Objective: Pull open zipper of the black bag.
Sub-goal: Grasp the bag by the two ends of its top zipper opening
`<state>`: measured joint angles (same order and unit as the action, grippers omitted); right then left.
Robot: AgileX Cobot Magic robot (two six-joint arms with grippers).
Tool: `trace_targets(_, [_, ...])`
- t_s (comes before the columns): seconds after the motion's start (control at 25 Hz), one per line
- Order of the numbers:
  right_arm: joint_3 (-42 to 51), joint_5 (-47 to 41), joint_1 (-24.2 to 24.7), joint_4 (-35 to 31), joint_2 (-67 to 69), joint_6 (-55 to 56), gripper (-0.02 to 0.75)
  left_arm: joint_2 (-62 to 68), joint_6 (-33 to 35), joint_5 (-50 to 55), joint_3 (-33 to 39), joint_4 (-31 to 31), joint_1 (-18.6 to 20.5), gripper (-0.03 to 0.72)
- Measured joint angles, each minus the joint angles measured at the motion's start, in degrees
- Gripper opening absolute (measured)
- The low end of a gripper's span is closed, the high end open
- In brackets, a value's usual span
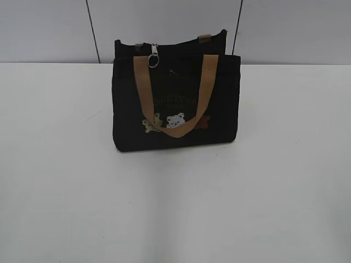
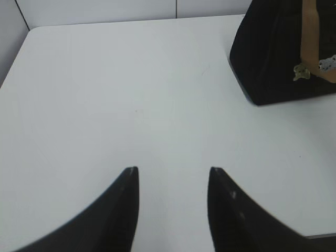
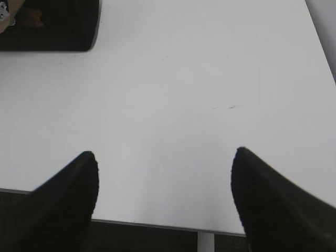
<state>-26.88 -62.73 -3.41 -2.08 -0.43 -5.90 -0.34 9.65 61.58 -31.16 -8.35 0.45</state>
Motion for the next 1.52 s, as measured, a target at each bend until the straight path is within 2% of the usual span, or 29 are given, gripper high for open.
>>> trace_targets(0.64, [0.00, 0.00, 0.00, 0.00, 0.00, 0.00, 0.595, 1.53, 0.00, -0.71, -0.27, -0.59, 0.00, 0.309])
trace_targets(1.04, [0.00, 0.01, 0.00, 0.00, 0.00, 0.00, 0.595, 28.73, 1.22, -15.61, -4.46, -11.70, 0.04, 0.305])
trace_targets(1.2, [0.00, 0.01, 0.00, 0.00, 0.00, 0.00, 0.595, 40.13, 12.78, -21.38, -4.48, -22.34, 0.04, 0.305])
trace_targets(1.52, [0.00, 0.01, 0.00, 0.00, 0.00, 0.00, 0.595, 59.45, 50.54, -29.24, -4.48, -50.81, 0.04, 0.305])
